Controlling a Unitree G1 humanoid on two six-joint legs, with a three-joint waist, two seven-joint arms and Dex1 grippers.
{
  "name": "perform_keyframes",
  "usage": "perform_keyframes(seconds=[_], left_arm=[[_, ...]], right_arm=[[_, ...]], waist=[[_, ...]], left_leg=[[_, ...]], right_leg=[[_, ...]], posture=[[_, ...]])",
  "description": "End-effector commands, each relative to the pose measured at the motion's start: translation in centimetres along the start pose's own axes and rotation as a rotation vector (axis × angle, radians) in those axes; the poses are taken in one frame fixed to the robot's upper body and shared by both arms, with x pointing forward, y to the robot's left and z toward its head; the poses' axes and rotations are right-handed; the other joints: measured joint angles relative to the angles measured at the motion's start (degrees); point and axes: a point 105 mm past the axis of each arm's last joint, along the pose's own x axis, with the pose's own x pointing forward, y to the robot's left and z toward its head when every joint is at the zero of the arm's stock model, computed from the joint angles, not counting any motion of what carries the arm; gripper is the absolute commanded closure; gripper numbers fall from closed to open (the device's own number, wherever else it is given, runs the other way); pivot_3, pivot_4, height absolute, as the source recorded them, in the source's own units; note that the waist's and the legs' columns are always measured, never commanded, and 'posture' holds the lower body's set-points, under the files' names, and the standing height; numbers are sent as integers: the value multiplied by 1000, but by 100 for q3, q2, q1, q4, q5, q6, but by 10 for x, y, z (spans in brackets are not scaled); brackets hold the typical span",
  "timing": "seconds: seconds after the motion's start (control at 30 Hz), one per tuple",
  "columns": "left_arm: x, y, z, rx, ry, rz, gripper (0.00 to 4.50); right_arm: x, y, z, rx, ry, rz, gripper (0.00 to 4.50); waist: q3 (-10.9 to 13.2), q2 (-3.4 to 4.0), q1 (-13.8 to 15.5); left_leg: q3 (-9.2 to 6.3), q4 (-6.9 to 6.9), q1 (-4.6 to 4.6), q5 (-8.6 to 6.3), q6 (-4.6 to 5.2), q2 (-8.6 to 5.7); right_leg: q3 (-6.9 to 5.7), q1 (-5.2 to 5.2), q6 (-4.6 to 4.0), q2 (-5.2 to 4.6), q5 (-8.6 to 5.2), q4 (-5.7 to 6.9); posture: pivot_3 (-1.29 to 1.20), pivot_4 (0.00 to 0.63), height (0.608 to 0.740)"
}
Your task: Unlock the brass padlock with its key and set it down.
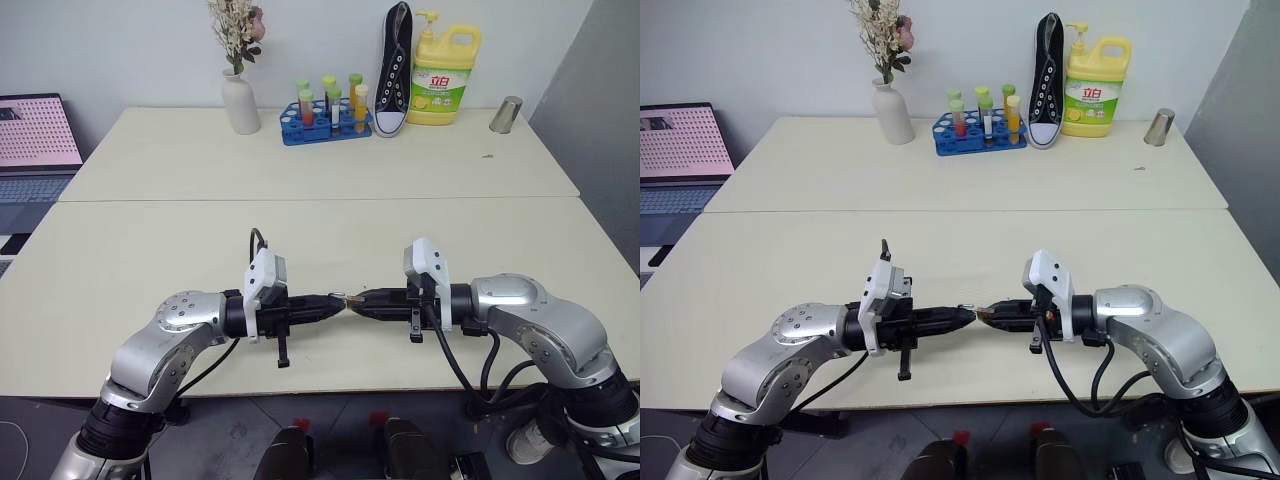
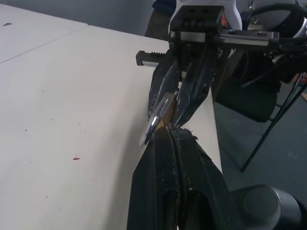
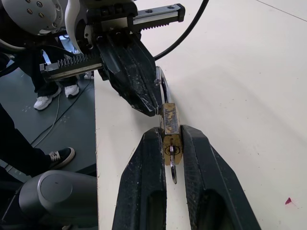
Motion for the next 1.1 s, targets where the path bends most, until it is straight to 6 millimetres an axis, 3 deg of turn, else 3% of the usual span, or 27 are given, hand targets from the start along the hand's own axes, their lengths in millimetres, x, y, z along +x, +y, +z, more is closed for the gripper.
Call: perform_keyframes(seconds=[0.03, 0.13, 0.23, 0.37, 0.63, 0.97, 1.0, 1.1], left_arm=[[-11, -12, 0, 173, 71, -44, 4500], [-21, -16, -12, 375, 164, -80, 4500], [-24, 6, -8, 609, 132, 43, 3909], [-24, 15, -1, 793, 86, 96, 2657], [-27, 9, -8, 877, 79, 107, 61], [-27, 11, -9, 836, 73, 135, 0], [-28, 14, -8, 789, 66, 159, 0], [-27, 17, -8, 676, 56, 180, 0]], right_arm=[[-4, -3, 9, 24, -35, -7, 4366], [-6, -7, 10, 90, -42, -16, 4366], [-6, -11, 7, 188, -23, -14, 4366], [-4, -18, -1, 356, -5, -13, 4366], [7, -42, -17, 483, 73, -34, 4366], [18, -74, -39, 444, 208, -112, 4366], [15, -77, -40, 417, 220, -130, 3657], [4, -82, -42, 345, 244, -164, 2677]], waist=[[0, 0, -7], [3, 6, 9], [5, 10, 41], [5, 8, 43], [7, 12, -3], [8, 14, -6], [8, 14, -4], [9, 15, -2]], left_leg=[[0, 0, 0, 0, 0, 1], [2, -3, 0, 0, 0, 2], [5, -2, 0, 0, 0, 1], [1, -3, -10, 0, 0, 1], [4, -12, -16, -1, 0, 0], [1, -12, -15, -1, 0, 0], [1, -12, -15, -1, 0, -1], [0, -11, -17, -1, 0, -2]], right_leg=[[0, 0, 0, 0, 0, 0], [1, -1, -2, 0, 0, -2], [1, 2, -3, -3, 0, -8], [-3, 4, -5, -4, 3, -31], [0, -2, -3, -5, 5, -44], [-5, -2, -2, -1, 6, -42], [-4, -2, -2, -2, 6, -43], [-4, -2, -2, -3, 6, -42]], posture=[[0, 150, 740], [0, 150, 740], [0, 150, 740], [0, 150, 740], [0, 150, 740], [0, 150, 740], [0, 150, 740], [0, 150, 740]])
